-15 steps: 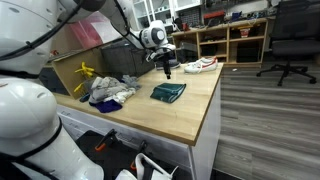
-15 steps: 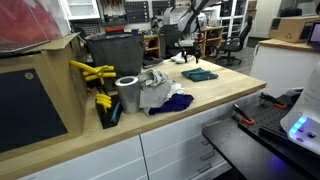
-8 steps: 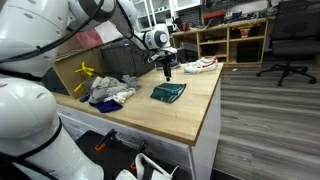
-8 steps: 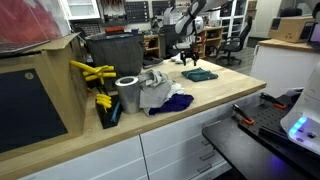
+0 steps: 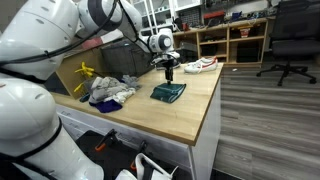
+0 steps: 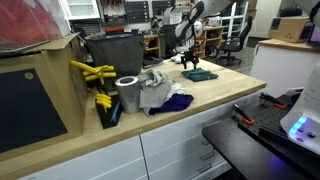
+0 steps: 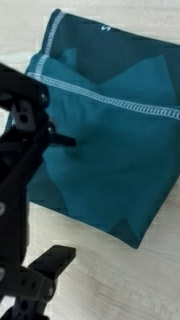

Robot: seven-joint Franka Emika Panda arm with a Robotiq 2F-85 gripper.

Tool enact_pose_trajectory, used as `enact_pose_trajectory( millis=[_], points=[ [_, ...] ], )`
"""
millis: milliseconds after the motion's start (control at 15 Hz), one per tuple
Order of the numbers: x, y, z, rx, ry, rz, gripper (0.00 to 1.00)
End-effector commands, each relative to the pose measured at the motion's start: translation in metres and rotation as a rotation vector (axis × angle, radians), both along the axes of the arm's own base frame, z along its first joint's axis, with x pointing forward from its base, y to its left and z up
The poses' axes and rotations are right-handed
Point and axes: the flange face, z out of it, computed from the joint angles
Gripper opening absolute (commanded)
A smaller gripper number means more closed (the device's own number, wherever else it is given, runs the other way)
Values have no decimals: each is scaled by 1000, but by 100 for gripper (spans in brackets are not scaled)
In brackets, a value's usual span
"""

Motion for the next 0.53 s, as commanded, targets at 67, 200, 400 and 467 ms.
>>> enact_pose_trajectory(
  millis=[67,200,400,467],
  points=[
    [4,-16,-10,38,49,-85,100],
    [2,-24,-17,39,72,-119,100],
    [0,-33,-19,54,95,-159,100],
    [-1,-35,-21,57,104,-173,100]
  ],
)
